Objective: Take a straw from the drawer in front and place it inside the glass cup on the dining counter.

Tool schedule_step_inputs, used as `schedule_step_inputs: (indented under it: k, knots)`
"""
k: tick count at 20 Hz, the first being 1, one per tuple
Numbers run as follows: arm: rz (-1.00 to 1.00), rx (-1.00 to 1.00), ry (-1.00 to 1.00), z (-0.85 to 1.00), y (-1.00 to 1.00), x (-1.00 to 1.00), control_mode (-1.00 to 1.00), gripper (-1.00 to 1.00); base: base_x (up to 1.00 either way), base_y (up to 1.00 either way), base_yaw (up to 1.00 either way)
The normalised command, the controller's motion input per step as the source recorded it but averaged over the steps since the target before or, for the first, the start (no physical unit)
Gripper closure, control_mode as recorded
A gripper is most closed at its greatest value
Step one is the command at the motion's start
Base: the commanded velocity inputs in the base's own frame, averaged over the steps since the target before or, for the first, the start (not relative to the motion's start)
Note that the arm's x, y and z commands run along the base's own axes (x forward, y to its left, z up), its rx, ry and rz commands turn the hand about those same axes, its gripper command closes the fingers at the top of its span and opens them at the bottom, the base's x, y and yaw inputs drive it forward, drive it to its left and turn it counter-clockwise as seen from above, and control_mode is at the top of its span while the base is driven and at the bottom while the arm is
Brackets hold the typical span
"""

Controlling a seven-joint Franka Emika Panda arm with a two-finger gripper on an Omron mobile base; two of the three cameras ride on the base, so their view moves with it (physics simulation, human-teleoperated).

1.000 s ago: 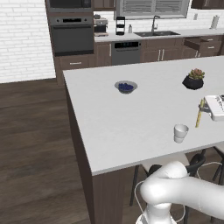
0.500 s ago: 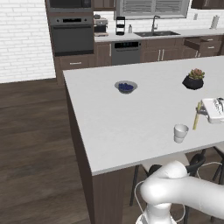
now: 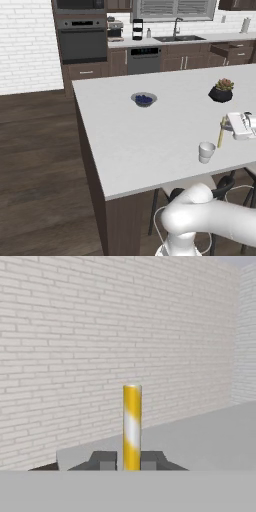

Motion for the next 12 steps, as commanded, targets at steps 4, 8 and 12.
schedule_step_inputs:
  k: [4,8,12]
  knots:
    - [0.00,0.00,0.01,-0.11,-0.04,0.14,-1.00,1.00,0.00,0.00,0.00]
    - [0.00,0.00,0.00,-0.12,-0.04,0.12,-1.00,1.00,0.00,0.00,0.00]
    - [0.00,0.00,0.01,-0.13,0.00,0.12,-1.00,1.00,0.00,0.00,0.00]
